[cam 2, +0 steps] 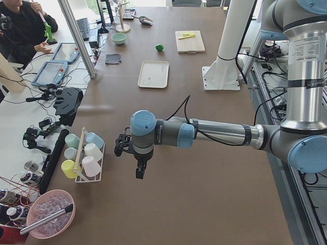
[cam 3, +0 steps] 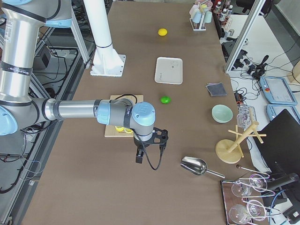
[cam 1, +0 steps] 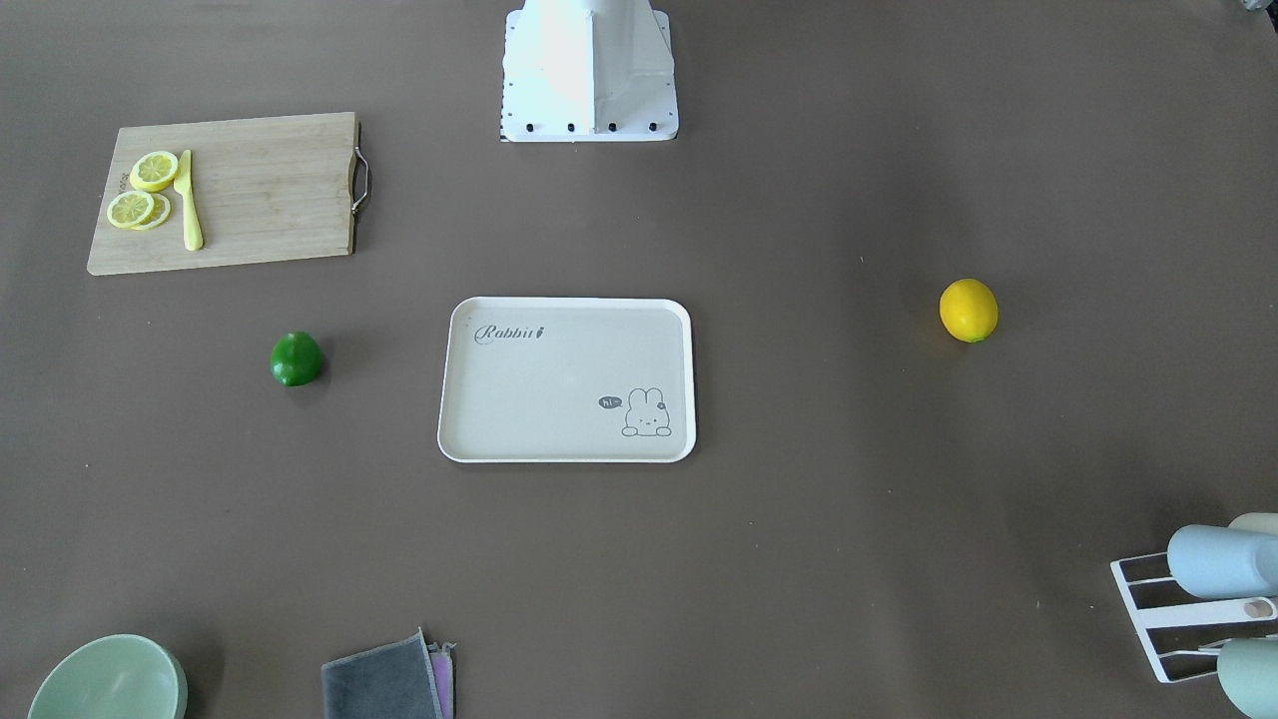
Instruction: Place all lemons on tray
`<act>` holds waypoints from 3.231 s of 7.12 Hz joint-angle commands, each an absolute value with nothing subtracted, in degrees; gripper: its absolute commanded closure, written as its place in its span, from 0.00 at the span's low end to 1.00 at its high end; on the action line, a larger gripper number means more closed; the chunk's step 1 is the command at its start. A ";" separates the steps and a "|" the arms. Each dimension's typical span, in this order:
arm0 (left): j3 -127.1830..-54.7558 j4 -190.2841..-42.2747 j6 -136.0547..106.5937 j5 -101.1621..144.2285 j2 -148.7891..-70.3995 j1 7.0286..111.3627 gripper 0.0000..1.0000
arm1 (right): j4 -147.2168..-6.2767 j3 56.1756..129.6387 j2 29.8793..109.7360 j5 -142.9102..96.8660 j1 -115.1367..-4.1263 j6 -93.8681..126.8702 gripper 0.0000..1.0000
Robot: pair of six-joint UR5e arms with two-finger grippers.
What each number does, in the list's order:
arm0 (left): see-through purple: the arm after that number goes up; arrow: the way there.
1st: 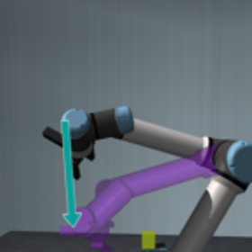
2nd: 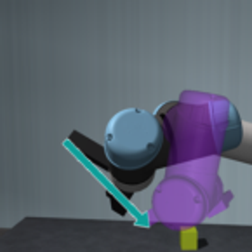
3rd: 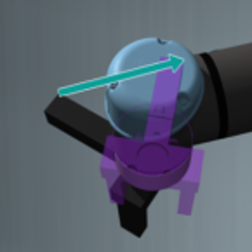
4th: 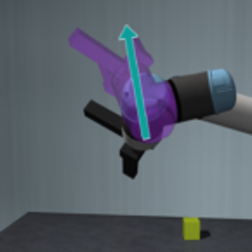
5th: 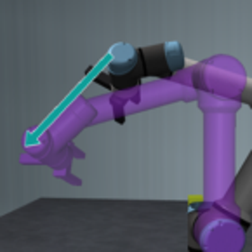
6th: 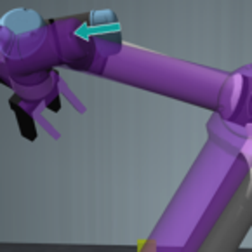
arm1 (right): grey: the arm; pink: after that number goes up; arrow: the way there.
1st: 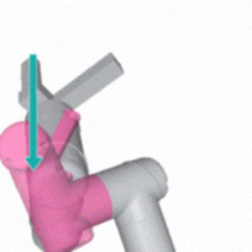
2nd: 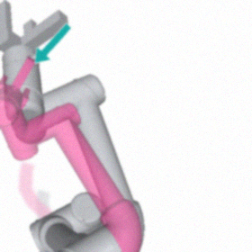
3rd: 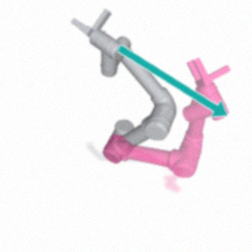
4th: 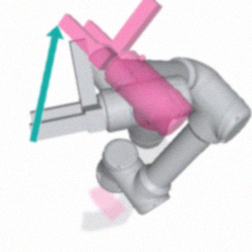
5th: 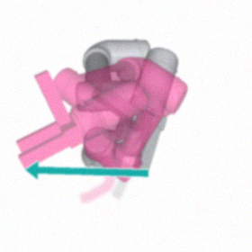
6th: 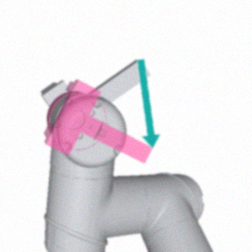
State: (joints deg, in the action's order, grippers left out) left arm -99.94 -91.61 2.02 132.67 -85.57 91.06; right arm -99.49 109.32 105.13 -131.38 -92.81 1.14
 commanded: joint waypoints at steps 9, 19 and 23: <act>-99.93 -96.22 2.02 133.33 -89.81 87.92 0.02 | -96.61 110.91 99.24 -141.05 -92.46 1.31 0.00; -98.09 -120.06 -36.96 132.54 -91.14 76.22 0.02 | -67.15 108.72 90.72 -132.15 -66.14 39.76 0.00; -98.09 -121.64 -39.81 132.45 -91.84 74.10 0.02 | -67.15 108.02 85.17 -120.28 -51.90 40.87 0.00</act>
State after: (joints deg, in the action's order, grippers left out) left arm -98.08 -121.56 -39.47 132.48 -91.75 74.51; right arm -67.09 108.30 86.62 -124.82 -56.65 40.70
